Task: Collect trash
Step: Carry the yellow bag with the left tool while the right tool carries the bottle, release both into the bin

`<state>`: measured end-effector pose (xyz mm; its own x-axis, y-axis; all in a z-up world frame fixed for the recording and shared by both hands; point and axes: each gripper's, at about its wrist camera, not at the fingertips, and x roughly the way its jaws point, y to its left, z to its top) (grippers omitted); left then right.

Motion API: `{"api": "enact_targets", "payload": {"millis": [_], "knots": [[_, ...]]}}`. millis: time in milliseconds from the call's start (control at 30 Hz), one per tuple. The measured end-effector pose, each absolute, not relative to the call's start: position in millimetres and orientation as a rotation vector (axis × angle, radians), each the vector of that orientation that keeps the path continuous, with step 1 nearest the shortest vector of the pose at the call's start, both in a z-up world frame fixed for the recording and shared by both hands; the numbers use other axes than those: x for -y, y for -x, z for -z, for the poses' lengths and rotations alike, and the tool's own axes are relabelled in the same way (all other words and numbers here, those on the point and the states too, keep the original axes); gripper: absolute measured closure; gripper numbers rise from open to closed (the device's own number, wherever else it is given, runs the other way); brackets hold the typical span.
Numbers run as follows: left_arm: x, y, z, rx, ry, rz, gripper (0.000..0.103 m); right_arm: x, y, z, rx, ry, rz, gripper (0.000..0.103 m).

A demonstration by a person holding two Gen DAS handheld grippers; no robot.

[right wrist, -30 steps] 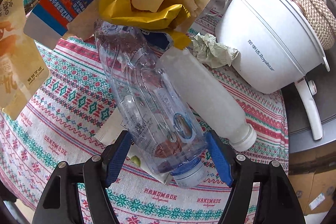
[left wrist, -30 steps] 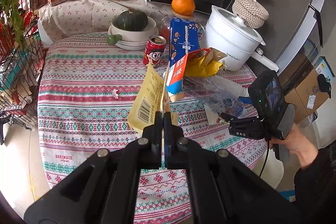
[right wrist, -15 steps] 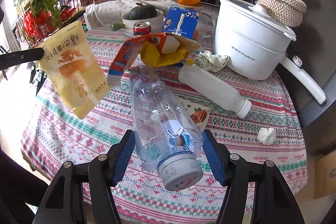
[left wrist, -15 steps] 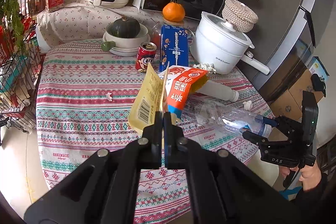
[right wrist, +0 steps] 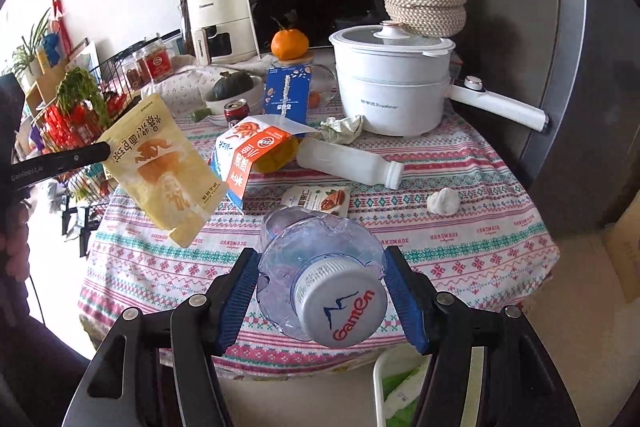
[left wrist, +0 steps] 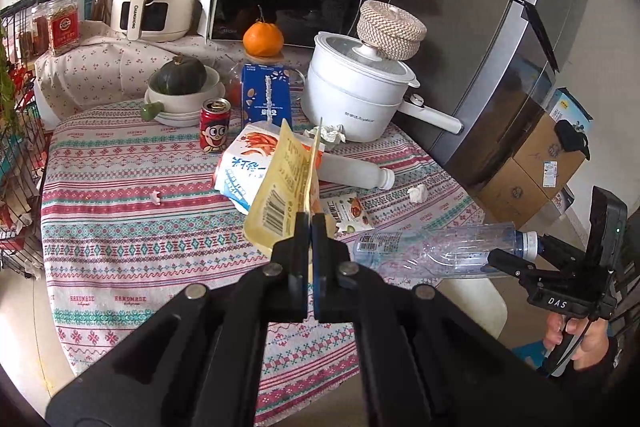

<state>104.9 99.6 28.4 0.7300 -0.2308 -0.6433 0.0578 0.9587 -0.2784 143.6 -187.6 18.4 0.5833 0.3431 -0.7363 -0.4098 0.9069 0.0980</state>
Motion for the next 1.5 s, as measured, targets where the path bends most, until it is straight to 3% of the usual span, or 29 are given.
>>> {"api": "enact_targets", "payload": {"millis": [467,833,1233,1333,1400,1467,1500], "knots": [[45.3,-104.5,-16.2,-0.768,0.114,0.461,0.101,305.0,-95.0,-57.5,-0.772,0.016,-0.193,0.040],[143.7,-101.8,31.0,-0.851,-0.015,0.609,0.101,360.1,-85.1,-27.5,-0.847,0.007,-0.051,0.040],[186.9,-101.9,80.3,-0.881,-0.173,0.591,0.100,383.3,-89.7,6.9,-0.947,-0.001,0.023,0.040],[186.3,-101.4,81.2,-0.878,-0.193,0.569,0.093,384.7,-88.8,8.2,-0.952,-0.003,0.030,0.040],[183.6,-100.2,78.3,-0.877,-0.195,0.559,0.078,385.1,-88.4,9.2,-0.955,-0.004,0.032,0.040],[179.3,-98.6,73.6,-0.866,-0.193,0.544,0.054,385.1,-89.0,10.1,-0.959,-0.005,0.034,0.040],[176.6,-98.4,70.7,-0.859,-0.190,0.537,0.051,384.6,-90.0,10.8,-0.962,-0.004,0.033,0.040]]}}
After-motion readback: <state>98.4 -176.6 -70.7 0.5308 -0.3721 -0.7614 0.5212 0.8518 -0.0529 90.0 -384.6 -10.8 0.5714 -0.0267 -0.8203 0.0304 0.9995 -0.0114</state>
